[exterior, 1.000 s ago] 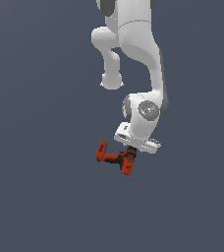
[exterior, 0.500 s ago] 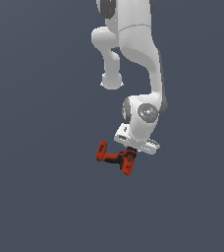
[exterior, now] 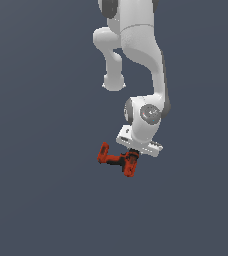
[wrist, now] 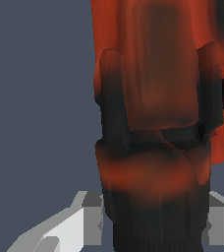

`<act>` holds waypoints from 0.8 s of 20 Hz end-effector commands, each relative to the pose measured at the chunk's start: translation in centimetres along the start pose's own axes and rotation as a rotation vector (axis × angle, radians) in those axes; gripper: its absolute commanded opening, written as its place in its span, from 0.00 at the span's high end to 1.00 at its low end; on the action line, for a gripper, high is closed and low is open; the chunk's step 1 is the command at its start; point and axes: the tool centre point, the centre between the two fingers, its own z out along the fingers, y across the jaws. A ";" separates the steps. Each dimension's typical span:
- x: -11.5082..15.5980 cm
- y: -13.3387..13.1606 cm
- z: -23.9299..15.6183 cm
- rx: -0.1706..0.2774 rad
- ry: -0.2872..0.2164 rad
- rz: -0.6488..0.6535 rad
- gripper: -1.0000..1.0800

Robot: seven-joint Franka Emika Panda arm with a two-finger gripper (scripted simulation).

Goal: Pick up the object and move it to a goal position.

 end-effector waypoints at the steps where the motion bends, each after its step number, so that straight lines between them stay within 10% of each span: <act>1: -0.1 -0.1 -0.7 0.003 0.004 -0.001 1.00; 16: -3.8 0.3 -10.7 0.003 0.004 -0.001 1.00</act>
